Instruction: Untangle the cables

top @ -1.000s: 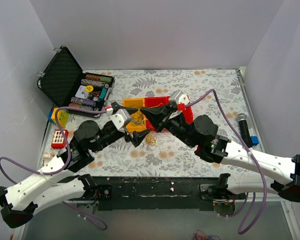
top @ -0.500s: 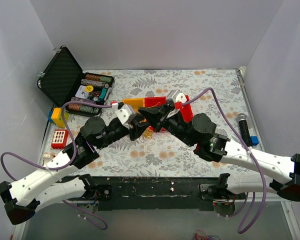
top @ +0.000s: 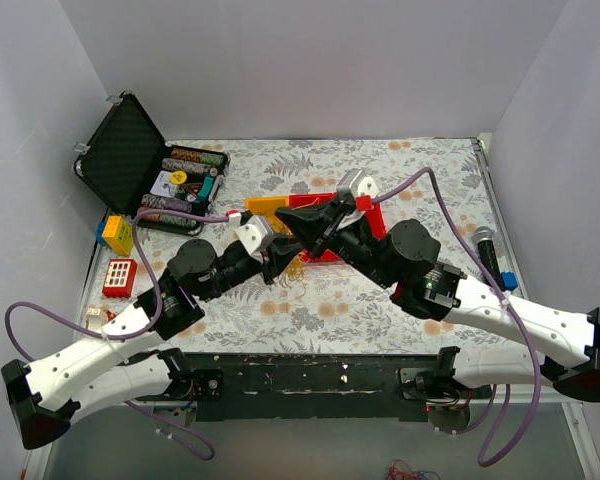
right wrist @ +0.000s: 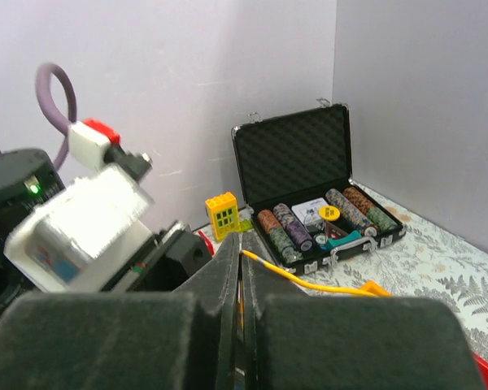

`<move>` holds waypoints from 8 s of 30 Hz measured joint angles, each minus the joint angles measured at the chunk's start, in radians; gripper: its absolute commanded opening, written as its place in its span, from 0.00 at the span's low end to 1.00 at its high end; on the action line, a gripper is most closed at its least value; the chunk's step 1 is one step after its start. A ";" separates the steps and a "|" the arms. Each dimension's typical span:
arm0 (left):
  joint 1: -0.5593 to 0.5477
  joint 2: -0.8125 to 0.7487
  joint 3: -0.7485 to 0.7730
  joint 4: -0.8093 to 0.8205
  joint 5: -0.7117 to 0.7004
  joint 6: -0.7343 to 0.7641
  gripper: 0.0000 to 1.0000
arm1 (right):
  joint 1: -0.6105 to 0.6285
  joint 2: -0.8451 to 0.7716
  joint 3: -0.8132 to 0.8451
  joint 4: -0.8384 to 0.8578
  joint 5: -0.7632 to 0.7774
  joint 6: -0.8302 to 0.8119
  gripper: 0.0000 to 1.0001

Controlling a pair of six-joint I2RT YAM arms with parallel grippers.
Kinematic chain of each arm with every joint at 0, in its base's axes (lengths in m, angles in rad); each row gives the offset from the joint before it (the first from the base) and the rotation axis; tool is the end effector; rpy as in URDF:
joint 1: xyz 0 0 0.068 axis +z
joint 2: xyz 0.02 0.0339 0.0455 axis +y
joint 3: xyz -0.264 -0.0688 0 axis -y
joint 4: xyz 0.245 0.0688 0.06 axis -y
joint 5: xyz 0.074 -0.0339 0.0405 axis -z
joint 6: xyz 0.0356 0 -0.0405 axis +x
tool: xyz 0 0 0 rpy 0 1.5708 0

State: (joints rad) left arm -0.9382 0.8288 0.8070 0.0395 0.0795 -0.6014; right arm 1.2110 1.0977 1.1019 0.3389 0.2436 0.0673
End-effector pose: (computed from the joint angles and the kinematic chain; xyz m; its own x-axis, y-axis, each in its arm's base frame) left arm 0.1144 -0.1608 0.3647 -0.4728 -0.3090 -0.8252 0.7075 0.4251 -0.5645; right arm 0.0949 0.2279 0.4460 0.0625 0.3514 -0.9341 -0.8345 0.5319 0.1443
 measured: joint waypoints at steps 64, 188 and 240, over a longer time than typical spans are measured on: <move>0.000 -0.154 -0.209 -0.167 0.131 0.262 0.90 | -0.539 0.221 0.035 -0.069 -0.044 0.039 0.01; 0.027 -0.146 -0.191 -0.159 0.193 0.307 0.87 | -0.767 0.244 0.046 -0.663 -0.486 0.231 0.78; 0.047 -0.152 -0.191 -0.159 0.174 0.310 0.86 | -0.724 0.555 -0.030 -0.378 -0.130 -0.029 0.01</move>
State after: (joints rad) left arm -0.8917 0.6765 0.6163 -0.1192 0.2535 -0.2913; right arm 0.4866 1.6524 1.0718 -0.0395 0.1135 0.0387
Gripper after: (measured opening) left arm 0.867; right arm 0.022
